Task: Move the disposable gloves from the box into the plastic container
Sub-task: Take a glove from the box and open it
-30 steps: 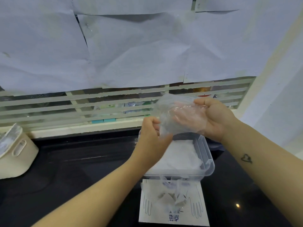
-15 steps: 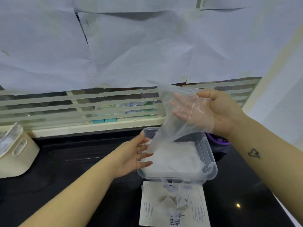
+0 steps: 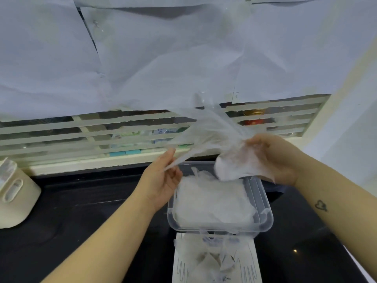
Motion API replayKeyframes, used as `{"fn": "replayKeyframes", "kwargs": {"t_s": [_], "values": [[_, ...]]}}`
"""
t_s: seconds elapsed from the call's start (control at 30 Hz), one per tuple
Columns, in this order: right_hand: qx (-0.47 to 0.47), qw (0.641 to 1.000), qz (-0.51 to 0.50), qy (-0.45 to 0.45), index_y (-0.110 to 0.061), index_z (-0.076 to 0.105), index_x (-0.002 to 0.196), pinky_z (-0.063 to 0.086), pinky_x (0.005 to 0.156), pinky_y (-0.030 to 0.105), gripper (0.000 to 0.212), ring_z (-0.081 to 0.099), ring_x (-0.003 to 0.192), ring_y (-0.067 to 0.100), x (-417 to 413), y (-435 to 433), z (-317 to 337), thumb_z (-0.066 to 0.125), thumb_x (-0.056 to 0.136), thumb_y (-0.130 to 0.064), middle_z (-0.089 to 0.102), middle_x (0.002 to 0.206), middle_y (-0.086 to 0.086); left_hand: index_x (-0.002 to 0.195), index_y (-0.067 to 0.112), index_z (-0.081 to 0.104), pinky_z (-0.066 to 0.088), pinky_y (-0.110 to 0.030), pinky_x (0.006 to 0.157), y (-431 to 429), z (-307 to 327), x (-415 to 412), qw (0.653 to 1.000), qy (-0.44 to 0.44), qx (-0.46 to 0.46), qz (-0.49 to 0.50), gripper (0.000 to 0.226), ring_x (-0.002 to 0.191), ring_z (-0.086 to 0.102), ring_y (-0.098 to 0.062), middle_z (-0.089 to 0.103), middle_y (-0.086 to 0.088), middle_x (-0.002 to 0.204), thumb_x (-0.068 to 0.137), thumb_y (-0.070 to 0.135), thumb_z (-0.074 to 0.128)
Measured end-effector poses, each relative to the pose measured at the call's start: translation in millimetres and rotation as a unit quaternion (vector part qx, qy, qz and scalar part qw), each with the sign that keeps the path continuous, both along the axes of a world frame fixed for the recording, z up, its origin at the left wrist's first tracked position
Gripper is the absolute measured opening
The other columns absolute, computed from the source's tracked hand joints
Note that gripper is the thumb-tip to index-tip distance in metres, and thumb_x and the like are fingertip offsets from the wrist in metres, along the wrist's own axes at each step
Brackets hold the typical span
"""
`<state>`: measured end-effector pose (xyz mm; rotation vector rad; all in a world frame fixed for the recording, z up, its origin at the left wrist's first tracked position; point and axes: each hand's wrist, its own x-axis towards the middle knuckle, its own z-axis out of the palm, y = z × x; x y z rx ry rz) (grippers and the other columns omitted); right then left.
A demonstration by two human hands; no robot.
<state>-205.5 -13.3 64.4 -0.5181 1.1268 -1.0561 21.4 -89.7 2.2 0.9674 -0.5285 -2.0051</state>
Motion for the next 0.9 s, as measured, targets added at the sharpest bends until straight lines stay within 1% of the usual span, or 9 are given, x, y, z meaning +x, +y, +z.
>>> {"fn": "replayKeyframes", "kwargs": {"t_s": [0.07, 0.17, 0.27, 0.37, 0.53, 0.6, 0.7, 0.8, 0.9], "values": [[0.065, 0.994, -0.005, 0.083, -0.005, 0.065, 0.106, 0.049, 0.098, 0.042, 0.024, 0.063, 0.111, 0.032, -5.8, -1.7, -24.2, 0.046, 0.094, -0.016, 0.066, 0.116, 0.022, 0.094, 0.012, 0.062, 0.046, -0.014, 0.045, 1.0, -3.0, 3.8, 0.996, -0.078, -0.032, 0.021, 0.006, 0.045, 0.043, -0.003, 0.054, 0.004, 0.063, 0.096, 0.013, 0.057], [0.078, 0.951, 0.036, 0.296, -0.005, 0.059, 0.093, 0.052, 0.072, 0.029, 0.014, 0.064, 0.082, 0.021, -9.0, -5.9, -52.3, 0.048, 0.098, -0.013, 0.065, 0.099, 0.020, 0.093, 0.015, 0.061, 0.046, -0.019, 0.053, 5.5, -15.3, 13.5, 0.965, -0.239, -0.106, 0.017, 0.012, 0.050, 0.043, -0.003, 0.050, 0.004, 0.069, 0.100, 0.016, 0.051], [0.032, 0.828, 0.128, 0.545, -0.005, 0.065, 0.091, 0.049, 0.066, 0.021, 0.018, 0.067, 0.079, 0.022, -5.4, -7.0, -67.7, 0.054, 0.096, -0.019, 0.070, 0.086, 0.008, 0.106, 0.021, 0.061, 0.046, -0.021, 0.065, 9.6, -21.0, 24.0, 0.889, -0.396, -0.215, 0.082, 0.014, 0.065, 0.051, -0.005, 0.056, 0.002, 0.081, 0.100, 0.018, 0.049], [0.007, 0.785, 0.149, 0.601, 0.000, 0.067, 0.089, 0.045, 0.060, 0.018, 0.023, 0.067, 0.085, 0.031, -2.2, -7.3, -78.3, 0.054, 0.095, -0.019, 0.070, 0.080, 0.007, 0.102, 0.031, 0.056, 0.043, -0.011, 0.060, 14.5, -4.9, 16.9, 0.803, -0.433, -0.387, 0.132, 0.017, 0.064, 0.049, 0.002, 0.054, 0.007, 0.081, 0.100, 0.016, 0.048], [-0.011, 0.775, 0.122, 0.621, -0.011, 0.057, 0.086, 0.042, 0.058, 0.019, 0.011, 0.061, 0.074, 0.020, 0.0, -12.9, -92.0, 0.055, 0.094, -0.018, 0.065, 0.083, 0.007, 0.103, 0.018, 0.058, 0.050, -0.014, 0.073, 18.9, 5.4, -21.1, 0.492, -0.387, -0.778, -0.054, 0.017, 0.080, 0.057, -0.001, 0.061, 0.007, 0.095, 0.091, 0.011, 0.049], [-0.020, 0.766, 0.123, 0.631, -0.017, 0.051, 0.080, 0.037, 0.055, 0.018, 0.016, 0.051, 0.063, 0.013, 0.6, -13.7, -94.7, 0.053, 0.096, -0.017, 0.058, 0.076, 0.002, 0.110, 0.019, 0.063, 0.055, -0.028, 0.078, 23.6, -4.0, -36.8, 0.385, -0.400, -0.805, -0.209, 0.020, 0.085, 0.063, -0.012, 0.066, 0.002, 0.105, 0.093, 0.015, 0.052], [-0.029, 0.753, 0.129, 0.645, -0.017, 0.052, 0.091, 0.038, 0.056, 0.017, 0.005, 0.048, 0.063, 0.009, -0.9, -11.8, -95.3, 0.052, 0.096, -0.017, 0.053, 0.076, -0.003, 0.134, 0.024, 0.053, 0.035, -0.038, 0.107, 23.9, -21.4, -46.4, 0.259, -0.567, -0.661, -0.418, 0.036, 0.121, 0.050, -0.021, 0.052, 0.001, 0.137, 0.102, 0.035, 0.041], [-0.047, 0.683, 0.147, 0.714, -0.020, 0.048, 0.119, 0.046, 0.077, 0.027, 0.023, 0.057, 0.073, 0.013, -1.5, -7.4, -96.2, 0.051, 0.096, -0.024, 0.058, 0.082, -0.005, 0.138, 0.024, 0.050, 0.033, -0.041, 0.107, 11.3, -32.3, -42.8, 0.220, -0.625, -0.573, -0.482, 0.041, 0.122, 0.049, -0.025, 0.050, -0.002, 0.139, 0.103, 0.040, 0.035], [-0.046, 0.565, 0.136, 0.812, -0.026, 0.033, 0.141, 0.035, 0.095, 0.036, 0.052, 0.057, 0.097, 0.017, -2.8, -2.2, -102.6, 0.052, 0.094, -0.037, 0.063, 0.105, -0.003, 0.138, 0.025, 0.049, 0.039, -0.035, 0.100, 6.2, -41.7, -41.5, 0.291, -0.614, -0.508, -0.529, 0.039, 0.122, 0.050, -0.022, 0.049, -0.001, 0.138, 0.103, 0.038, 0.037]]}}
